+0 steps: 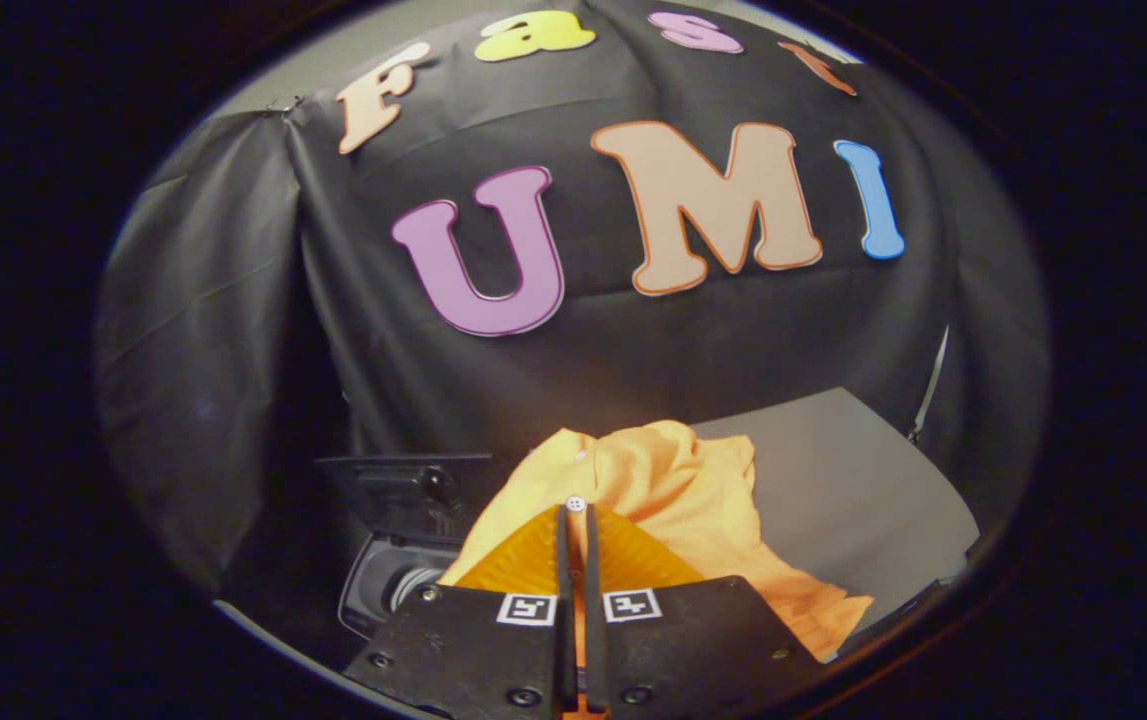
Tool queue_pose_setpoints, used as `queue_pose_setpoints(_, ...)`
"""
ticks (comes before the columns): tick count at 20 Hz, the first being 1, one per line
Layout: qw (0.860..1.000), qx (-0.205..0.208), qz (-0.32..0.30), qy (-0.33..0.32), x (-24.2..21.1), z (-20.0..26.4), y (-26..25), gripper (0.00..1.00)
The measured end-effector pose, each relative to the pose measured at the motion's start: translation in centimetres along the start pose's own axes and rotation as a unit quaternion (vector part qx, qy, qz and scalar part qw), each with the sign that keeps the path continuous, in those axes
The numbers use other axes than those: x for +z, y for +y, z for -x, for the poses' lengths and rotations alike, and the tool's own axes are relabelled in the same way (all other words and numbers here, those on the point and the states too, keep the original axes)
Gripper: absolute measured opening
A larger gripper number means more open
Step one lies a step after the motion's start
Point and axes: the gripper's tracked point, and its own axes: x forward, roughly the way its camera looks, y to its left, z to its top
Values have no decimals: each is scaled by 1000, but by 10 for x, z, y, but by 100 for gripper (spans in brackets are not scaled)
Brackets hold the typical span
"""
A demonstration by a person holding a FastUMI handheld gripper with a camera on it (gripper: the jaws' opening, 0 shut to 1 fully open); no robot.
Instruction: Put the clothes into the washing machine and then close the washing machine lid.
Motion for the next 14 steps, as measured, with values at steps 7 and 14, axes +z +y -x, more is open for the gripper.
queue_pose_setpoints(7,999,32,9,-37,20,1,84,3)
queue_pose_setpoints(14,995,51,35,-76,-20,-8,172,3)
